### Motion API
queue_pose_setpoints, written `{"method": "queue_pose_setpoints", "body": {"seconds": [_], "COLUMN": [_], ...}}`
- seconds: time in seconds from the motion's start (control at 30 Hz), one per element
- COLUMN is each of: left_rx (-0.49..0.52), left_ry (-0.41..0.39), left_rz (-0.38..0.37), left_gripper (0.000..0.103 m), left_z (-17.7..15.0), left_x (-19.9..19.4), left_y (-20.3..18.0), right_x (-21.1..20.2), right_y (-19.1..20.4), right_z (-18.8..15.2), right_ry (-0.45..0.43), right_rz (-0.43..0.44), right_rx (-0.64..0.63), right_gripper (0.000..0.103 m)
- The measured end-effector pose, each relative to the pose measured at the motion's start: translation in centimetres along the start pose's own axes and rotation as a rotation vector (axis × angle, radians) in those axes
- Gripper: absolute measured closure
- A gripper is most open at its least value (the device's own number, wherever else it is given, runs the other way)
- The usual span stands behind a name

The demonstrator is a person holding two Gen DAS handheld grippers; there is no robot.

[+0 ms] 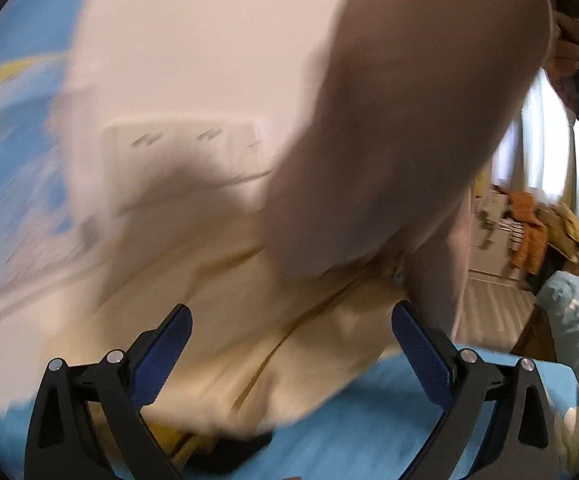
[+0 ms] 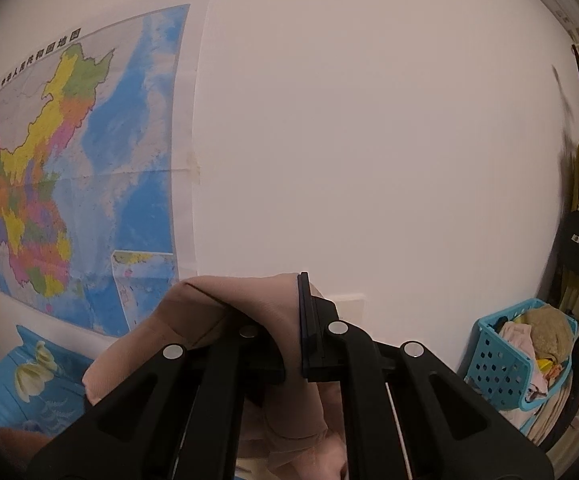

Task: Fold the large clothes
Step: 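Grasp the pink jacket with the right gripper while the left gripper grasps it too, then lift the pink jacket up off the pile with both grippers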

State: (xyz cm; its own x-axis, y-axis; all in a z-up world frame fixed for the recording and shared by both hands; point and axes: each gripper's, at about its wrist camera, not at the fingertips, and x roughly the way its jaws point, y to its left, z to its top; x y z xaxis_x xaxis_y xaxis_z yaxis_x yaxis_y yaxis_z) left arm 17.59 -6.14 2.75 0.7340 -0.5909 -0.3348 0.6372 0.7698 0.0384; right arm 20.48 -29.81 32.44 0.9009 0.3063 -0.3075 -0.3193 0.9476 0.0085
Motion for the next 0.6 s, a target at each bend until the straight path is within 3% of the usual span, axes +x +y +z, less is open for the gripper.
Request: {"method": "queue_pose_setpoints", "body": {"seconds": [0.13, 0.17, 0.2, 0.23, 0.27, 0.33, 0.43, 0.6], "left_rx": [-0.015, -0.010, 0.002, 0.006, -0.002, -0.028, -0.062, -0.097], "left_ry": [-0.045, -0.054, -0.058, -0.043, -0.025, -0.029, -0.128, -0.314], "left_rz": [0.006, 0.004, 0.007, -0.001, -0.014, -0.029, -0.028, -0.005], "left_gripper": [0.007, 0.017, 0.041, 0.058, 0.093, 0.096, 0.097, 0.097], "left_z": [2.9, 3.3, 3.8, 4.7, 5.3, 7.0, 10.5, 17.8], "left_x": [4.4, 5.0, 5.7, 6.7, 7.3, 7.7, 5.5, -2.8], "left_y": [0.9, 1.0, 1.1, 1.1, 1.2, 1.2, 0.7, -0.6], "right_x": [-0.3, -0.5, -0.7, -0.9, -1.0, -1.7, -4.0, -13.1], "right_y": [-1.5, -2.1, -2.5, -3.3, -3.8, -5.0, -6.2, -5.6], "right_z": [-0.3, -0.4, -0.4, -0.5, -0.5, -0.1, 1.3, 5.7], "right_ry": [0.001, -0.003, -0.006, -0.007, -0.007, -0.013, -0.060, -0.237], "right_rz": [-0.015, -0.023, -0.021, -0.020, -0.026, -0.044, -0.048, -0.009], "right_rx": [0.020, 0.026, 0.033, 0.046, 0.049, 0.060, 0.071, 0.031], "right_gripper": [0.098, 0.098, 0.098, 0.098, 0.098, 0.098, 0.098, 0.098]}}
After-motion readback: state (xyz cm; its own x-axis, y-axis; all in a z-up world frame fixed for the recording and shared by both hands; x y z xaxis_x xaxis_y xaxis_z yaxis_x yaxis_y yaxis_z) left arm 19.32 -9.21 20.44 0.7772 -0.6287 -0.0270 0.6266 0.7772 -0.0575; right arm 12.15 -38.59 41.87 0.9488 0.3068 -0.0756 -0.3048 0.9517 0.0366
